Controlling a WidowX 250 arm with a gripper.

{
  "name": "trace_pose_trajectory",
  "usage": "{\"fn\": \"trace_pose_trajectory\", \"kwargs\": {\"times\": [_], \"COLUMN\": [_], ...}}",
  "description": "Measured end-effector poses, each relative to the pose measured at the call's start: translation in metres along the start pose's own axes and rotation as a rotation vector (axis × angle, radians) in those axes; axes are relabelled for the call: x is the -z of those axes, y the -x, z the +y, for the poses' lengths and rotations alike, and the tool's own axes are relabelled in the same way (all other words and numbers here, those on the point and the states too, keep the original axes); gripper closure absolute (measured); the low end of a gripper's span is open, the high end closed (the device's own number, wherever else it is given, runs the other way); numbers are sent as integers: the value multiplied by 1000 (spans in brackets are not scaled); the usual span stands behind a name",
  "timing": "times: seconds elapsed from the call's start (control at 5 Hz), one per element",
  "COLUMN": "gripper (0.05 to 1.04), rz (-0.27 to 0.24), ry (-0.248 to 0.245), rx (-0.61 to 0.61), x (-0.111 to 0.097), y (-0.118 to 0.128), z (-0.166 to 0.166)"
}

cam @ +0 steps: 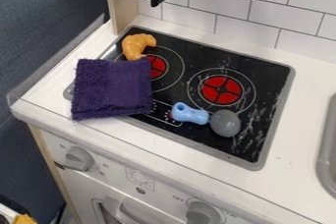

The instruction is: Move the object to the right side of the buner

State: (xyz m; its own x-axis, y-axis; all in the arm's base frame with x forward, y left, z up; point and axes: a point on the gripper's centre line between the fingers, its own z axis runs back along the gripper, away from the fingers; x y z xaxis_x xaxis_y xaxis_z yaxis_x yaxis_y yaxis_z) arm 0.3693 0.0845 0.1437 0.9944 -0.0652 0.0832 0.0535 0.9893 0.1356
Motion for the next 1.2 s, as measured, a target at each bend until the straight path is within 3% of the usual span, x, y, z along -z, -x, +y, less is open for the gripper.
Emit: {"fn": "trace_pose_trajectory", "kwargs": {"times": [0.2, 0.4, 0.8, 1.2], "gripper": [83, 83, 83, 83], "rz": [41, 63, 60, -8], "ry": [18, 75, 149, 214], "rx": [-8, -90, -186, -554], "x": [15, 25, 28, 15], "y": [4, 20, 45, 85], "z": [-4, -18, -53, -92]}}
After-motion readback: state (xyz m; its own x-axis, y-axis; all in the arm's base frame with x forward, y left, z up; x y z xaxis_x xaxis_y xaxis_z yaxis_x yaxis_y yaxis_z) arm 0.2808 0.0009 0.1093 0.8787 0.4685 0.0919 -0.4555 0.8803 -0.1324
